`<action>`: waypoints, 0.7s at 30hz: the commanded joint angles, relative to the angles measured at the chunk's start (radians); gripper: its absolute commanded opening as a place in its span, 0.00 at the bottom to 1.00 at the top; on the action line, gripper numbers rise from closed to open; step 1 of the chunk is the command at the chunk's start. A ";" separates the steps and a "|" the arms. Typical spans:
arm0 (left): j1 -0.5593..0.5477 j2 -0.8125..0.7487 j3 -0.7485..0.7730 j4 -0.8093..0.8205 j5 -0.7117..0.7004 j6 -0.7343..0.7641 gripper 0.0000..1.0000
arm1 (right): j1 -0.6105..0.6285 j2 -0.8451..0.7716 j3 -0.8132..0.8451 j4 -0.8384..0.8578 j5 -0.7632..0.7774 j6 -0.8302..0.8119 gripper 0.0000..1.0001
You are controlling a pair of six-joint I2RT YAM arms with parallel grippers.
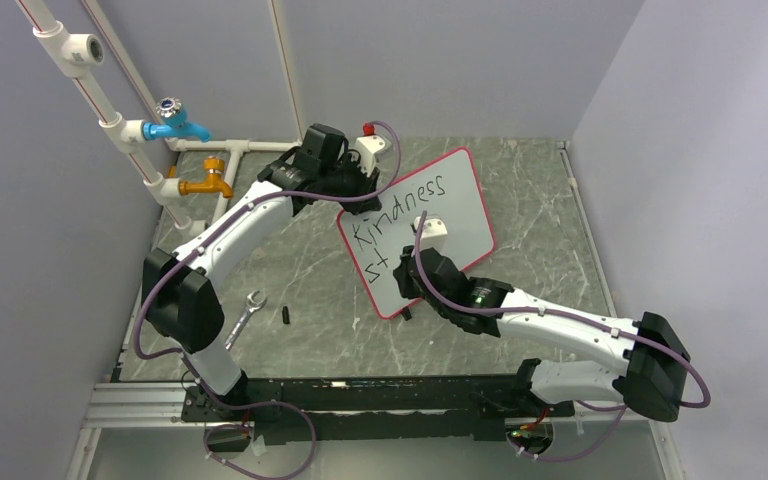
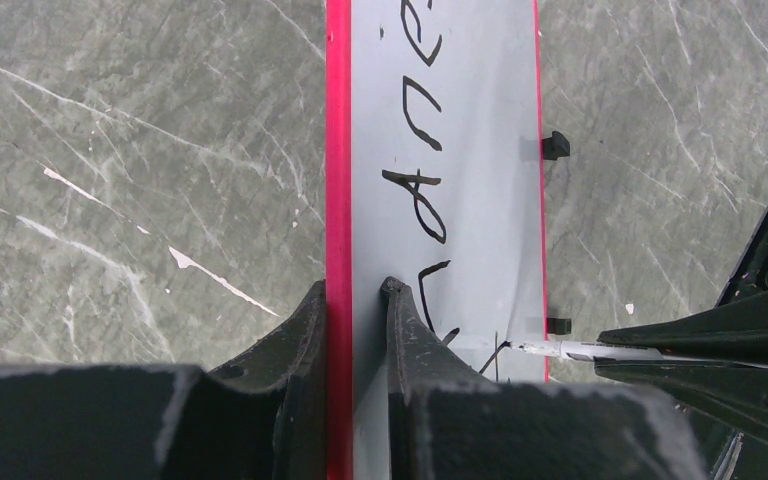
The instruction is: Write a sentence on the whiteboard
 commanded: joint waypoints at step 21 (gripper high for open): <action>-0.018 0.036 -0.053 -0.193 -0.196 0.144 0.00 | -0.003 0.023 0.090 -0.054 0.073 -0.082 0.00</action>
